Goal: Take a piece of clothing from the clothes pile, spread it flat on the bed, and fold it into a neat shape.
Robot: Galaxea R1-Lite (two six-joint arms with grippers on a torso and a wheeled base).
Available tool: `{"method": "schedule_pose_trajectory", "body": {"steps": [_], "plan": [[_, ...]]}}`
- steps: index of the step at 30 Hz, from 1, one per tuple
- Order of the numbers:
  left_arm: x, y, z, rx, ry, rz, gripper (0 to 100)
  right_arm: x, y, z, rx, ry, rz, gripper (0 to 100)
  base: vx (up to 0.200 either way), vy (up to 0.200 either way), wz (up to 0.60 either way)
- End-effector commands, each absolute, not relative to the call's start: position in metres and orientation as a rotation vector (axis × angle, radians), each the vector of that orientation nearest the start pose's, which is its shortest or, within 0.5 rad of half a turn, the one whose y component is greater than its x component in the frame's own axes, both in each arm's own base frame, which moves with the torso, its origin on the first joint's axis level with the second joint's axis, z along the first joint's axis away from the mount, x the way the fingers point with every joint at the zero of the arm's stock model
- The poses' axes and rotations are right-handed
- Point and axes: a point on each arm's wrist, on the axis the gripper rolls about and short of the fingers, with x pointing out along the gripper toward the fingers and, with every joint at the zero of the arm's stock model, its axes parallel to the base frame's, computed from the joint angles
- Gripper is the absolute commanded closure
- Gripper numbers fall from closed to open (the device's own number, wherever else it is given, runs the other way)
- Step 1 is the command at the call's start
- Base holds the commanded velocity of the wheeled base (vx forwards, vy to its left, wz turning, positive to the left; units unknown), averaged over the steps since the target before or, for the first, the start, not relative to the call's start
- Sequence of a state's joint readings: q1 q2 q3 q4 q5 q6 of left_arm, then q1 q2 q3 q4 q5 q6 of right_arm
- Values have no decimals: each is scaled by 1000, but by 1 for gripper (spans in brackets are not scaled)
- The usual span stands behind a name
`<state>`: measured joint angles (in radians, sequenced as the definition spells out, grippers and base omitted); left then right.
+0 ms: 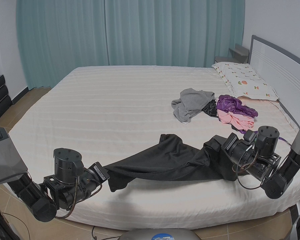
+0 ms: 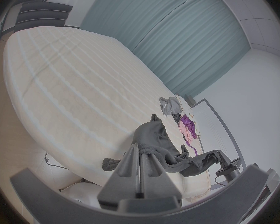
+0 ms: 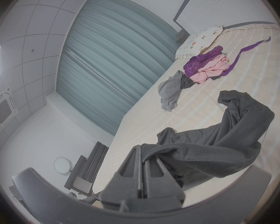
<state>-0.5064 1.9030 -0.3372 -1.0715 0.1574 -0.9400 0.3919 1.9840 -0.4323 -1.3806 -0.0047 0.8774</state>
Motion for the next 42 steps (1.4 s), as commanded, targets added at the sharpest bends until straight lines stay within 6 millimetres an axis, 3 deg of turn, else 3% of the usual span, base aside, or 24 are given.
{"method": "schedule_pose_trajectory", "body": {"steps": [1,25,42], "plan": [[233,-125,63,-755,579,-98,100,278,115,84,831,323,289,100,0,200,0],[231,-124,64,-758,581,-101,100,276,115,85,830,321,292,100,0,200,0],[228,-128,63,-753,593,-117,100,275,117,80,824,343,293,100,0,0,0]]}}
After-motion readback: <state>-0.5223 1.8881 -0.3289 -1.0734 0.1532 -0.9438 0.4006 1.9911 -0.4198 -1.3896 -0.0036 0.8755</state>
